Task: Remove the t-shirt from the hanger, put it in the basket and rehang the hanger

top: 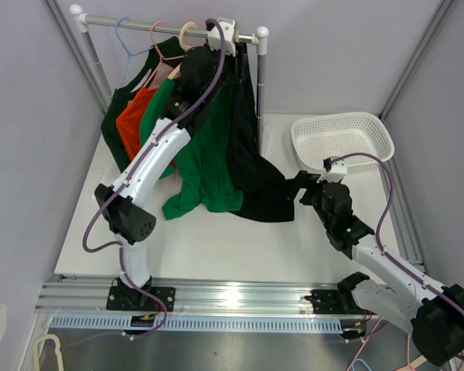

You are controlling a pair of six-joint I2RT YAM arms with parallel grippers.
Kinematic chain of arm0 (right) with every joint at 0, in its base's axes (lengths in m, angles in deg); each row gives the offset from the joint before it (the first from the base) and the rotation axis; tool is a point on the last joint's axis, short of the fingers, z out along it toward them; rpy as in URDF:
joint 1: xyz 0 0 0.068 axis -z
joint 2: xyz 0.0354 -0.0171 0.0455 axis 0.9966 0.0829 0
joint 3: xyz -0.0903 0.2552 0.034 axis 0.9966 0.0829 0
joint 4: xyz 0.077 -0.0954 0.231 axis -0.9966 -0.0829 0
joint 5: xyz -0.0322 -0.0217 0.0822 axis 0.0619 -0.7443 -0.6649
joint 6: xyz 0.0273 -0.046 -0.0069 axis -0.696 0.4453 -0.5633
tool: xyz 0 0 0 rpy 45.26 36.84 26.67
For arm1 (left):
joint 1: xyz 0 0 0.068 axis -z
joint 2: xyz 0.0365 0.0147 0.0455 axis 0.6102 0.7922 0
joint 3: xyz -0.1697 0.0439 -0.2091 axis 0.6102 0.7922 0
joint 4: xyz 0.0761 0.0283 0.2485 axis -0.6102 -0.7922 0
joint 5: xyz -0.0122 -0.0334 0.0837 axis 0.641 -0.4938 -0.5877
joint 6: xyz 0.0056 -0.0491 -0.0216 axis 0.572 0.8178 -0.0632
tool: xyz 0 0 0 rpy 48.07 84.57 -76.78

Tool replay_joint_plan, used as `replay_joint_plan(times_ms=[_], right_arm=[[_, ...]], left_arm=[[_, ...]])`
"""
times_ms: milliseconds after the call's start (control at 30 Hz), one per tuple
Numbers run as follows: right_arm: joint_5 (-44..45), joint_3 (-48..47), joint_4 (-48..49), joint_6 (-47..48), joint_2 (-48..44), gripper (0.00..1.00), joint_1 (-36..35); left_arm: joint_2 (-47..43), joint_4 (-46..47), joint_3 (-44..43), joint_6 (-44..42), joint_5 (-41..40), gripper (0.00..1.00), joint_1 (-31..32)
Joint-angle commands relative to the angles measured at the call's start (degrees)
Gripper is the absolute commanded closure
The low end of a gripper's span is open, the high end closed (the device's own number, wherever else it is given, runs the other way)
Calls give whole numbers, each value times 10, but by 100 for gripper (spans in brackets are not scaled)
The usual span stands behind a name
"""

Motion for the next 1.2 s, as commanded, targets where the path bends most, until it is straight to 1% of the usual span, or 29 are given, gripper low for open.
replay_joint_plan(times_ms=[0, 67, 100, 167, 200, 233, 300, 367, 467, 600, 700, 833, 867, 933, 967, 1000, 1033, 1067, 1100, 1167], right_arm=[[15, -11, 11, -4, 0, 5, -3], [15, -11, 11, -5, 0, 5, -3], [15, -11, 11, -5, 0, 5, -3], [13, -12, 10, -5, -2, 5, -3], [15, -12, 9, -5, -3, 5, -3], [15, -11, 9, -5, -3, 4, -3], [12, -11, 9, -5, -3, 5, -3], [11, -12, 8, -4, -2, 4, -3], [12, -12, 9, -3, 0, 4, -3], [9, -12, 10, -2, 4, 4, -3], [8, -14, 9, -3, 8, 5, -3], [4, -16, 6, 2, 5, 5, -3], [-2, -16, 9, 9, 3, 5, -3], [-50, -15, 24, 21, 2, 6, -4], [-74, -14, 33, 28, 2, 6, -7], [-120, -19, 41, 43, 2, 8, -12], [-129, -23, 47, 45, 2, 9, -20], [-143, -30, 50, 53, 2, 9, -31], [-168, -39, 49, 75, 3, 9, -58], [-190, -84, 26, 97, 8, 9, -96]], left_arm=[[10, 43, -31, -36, -45, 61, 9], [14, 57, -29, -48, -63, 76, 12], [14, 59, -30, -50, -68, 76, 13], [14, 66, -29, -54, -76, 87, 14], [16, 72, -29, -57, -83, 98, 15], [15, 75, -31, -60, -89, 99, 15], [14, 78, -35, -57, -88, 99, 17], [10, 64, -63, -49, -72, 99, 18], [-9, 81, -67, -55, -70, 99, 30], [-26, 88, -81, -94, -98, 99, 46], [-46, 81, -76, -98, -115, 99, 49], [-63, 44, -62, -88, -177, 99, 51], [-68, 38, -50, -83, -213, 99, 50], [-92, 38, -29, -83, -261, 99, 54], [-102, 40, 10, -81, -319, 99, 58], [-113, 42, 24, -78, -345, 99, 60], [-135, 39, 48, -73, -368, 99, 62], [-146, 31, 71, -48, -391, 99, 63], [-157, 5, 80, -32, -427, 99, 63], [-193, -23, 107, 0, -433, 99, 65]])
